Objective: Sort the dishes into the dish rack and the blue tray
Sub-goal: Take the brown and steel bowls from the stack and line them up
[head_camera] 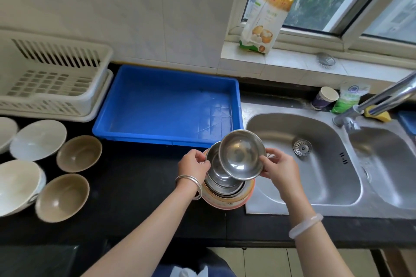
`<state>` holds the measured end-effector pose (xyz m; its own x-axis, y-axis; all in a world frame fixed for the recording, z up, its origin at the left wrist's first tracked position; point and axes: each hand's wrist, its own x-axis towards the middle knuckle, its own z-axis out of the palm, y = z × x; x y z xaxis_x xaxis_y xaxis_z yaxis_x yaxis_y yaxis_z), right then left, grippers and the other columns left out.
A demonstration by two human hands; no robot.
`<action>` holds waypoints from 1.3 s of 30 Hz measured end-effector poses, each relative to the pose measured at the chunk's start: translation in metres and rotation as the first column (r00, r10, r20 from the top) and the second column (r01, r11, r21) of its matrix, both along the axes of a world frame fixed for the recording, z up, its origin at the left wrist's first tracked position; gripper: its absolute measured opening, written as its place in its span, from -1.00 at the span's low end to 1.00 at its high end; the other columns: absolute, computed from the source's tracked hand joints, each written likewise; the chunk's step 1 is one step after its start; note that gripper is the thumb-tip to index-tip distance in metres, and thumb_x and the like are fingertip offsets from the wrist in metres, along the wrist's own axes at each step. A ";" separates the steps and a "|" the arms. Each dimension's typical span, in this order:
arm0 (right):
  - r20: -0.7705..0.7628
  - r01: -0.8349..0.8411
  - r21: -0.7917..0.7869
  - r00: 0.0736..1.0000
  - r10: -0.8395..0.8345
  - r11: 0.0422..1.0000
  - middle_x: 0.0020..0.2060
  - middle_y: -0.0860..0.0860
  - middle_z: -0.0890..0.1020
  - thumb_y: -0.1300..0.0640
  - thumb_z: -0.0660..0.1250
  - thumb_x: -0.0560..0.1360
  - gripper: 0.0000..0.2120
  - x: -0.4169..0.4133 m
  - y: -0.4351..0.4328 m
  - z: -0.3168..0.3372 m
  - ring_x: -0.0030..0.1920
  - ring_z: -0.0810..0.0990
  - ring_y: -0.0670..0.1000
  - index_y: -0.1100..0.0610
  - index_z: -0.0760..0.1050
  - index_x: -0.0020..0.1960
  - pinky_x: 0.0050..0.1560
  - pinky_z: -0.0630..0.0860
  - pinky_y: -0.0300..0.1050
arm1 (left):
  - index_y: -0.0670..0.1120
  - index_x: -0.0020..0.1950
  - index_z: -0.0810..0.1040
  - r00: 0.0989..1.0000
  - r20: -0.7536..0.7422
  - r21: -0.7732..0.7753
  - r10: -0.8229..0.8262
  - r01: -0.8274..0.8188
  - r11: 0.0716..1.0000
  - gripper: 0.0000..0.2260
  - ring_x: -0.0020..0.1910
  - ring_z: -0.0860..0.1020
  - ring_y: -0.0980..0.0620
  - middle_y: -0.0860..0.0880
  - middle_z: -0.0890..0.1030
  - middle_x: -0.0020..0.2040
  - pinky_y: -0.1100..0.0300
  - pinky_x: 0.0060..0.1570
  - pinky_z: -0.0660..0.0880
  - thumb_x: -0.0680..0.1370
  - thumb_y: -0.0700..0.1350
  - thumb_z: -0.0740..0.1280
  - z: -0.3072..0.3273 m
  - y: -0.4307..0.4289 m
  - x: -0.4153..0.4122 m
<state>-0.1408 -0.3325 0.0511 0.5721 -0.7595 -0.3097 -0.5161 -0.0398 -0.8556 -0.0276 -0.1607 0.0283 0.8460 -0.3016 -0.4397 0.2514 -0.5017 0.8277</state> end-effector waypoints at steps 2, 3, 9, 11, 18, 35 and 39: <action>0.048 -0.034 0.016 0.998 0.033 0.999 -0.41 -0.01 0.69 0.27 0.35 0.44 -0.80 0.013 0.005 0.011 -0.40 0.69 -0.01 -0.03 0.58 -0.16 -0.38 0.59 -0.23 | -0.03 -0.19 0.48 0.999 -0.007 -0.030 0.053 -0.053 0.998 -0.89 -0.11 0.60 -0.01 -0.03 0.59 -0.15 0.13 -0.15 0.60 0.46 -0.22 0.36 0.004 0.012 0.009; 0.070 -0.053 0.024 0.996 0.051 0.998 -0.40 0.00 0.70 0.28 0.35 0.44 -0.81 0.020 0.007 0.016 -0.39 0.69 -0.01 -0.02 0.59 -0.15 -0.39 0.59 -0.23 | -0.05 -0.17 0.49 0.996 -0.025 -0.055 0.091 -0.092 0.994 -0.90 -0.12 0.61 -0.01 -0.06 0.60 -0.13 0.12 -0.16 0.61 0.45 -0.23 0.36 0.006 0.019 0.013; 0.138 -0.187 0.093 0.975 0.174 0.978 -0.38 0.03 0.69 0.28 0.38 0.45 -0.85 0.068 0.036 0.030 -0.36 0.69 -0.01 0.06 0.62 -0.07 -0.38 0.58 -0.25 | -0.05 -0.12 0.53 0.933 -0.113 -0.170 0.341 -0.357 0.919 -0.87 -0.14 0.64 0.03 -0.06 0.64 -0.10 0.30 -0.35 0.58 0.46 -0.28 0.35 0.009 0.074 0.033; 0.140 -0.236 0.118 0.966 0.219 0.965 -0.36 0.06 0.69 0.29 0.38 0.45 -0.86 0.084 0.049 0.027 -0.37 0.68 -0.01 0.07 0.62 -0.09 -0.38 0.59 -0.24 | -0.09 -0.07 0.55 0.902 -0.132 -0.170 0.411 -0.429 0.887 -0.88 -0.11 0.64 0.00 -0.09 0.64 -0.09 0.25 -0.31 0.60 0.46 -0.28 0.35 0.006 0.097 0.034; 0.066 -0.407 0.212 0.913 0.403 0.888 -0.36 0.08 0.62 0.34 0.31 0.46 -0.87 0.138 0.102 -0.012 -0.48 0.62 -0.13 0.17 0.57 -0.07 -0.45 0.54 -0.31 | -0.12 -0.02 0.53 0.731 -0.211 -0.151 0.649 -0.680 0.718 -0.84 -0.19 0.58 0.05 -0.04 0.58 -0.14 0.17 -0.27 0.55 0.47 -0.34 0.31 -0.018 0.167 0.017; -0.157 -0.456 0.267 0.849 0.505 0.849 -0.07 0.13 0.57 0.32 0.29 0.49 -0.94 0.188 0.186 -0.087 -0.19 0.61 0.00 0.20 0.51 -0.07 -0.50 0.53 -0.33 | -0.19 0.09 0.57 0.553 -0.260 0.006 0.791 -0.819 0.574 -0.76 -0.13 0.57 -0.08 -0.07 0.57 -0.08 0.12 -0.13 0.54 0.45 -0.35 0.31 -0.073 0.227 -0.005; -0.142 -0.432 0.312 0.859 0.491 0.846 -0.11 0.09 0.55 0.32 0.29 0.49 -0.93 0.195 0.197 -0.092 -0.20 0.60 0.01 0.19 0.48 -0.07 -0.48 0.56 -0.30 | -0.19 0.13 0.56 0.560 -0.264 0.014 0.785 -0.812 0.584 -0.74 -0.12 0.55 -0.08 -0.07 0.54 -0.07 0.11 -0.12 0.54 0.46 -0.35 0.31 -0.076 0.231 -0.002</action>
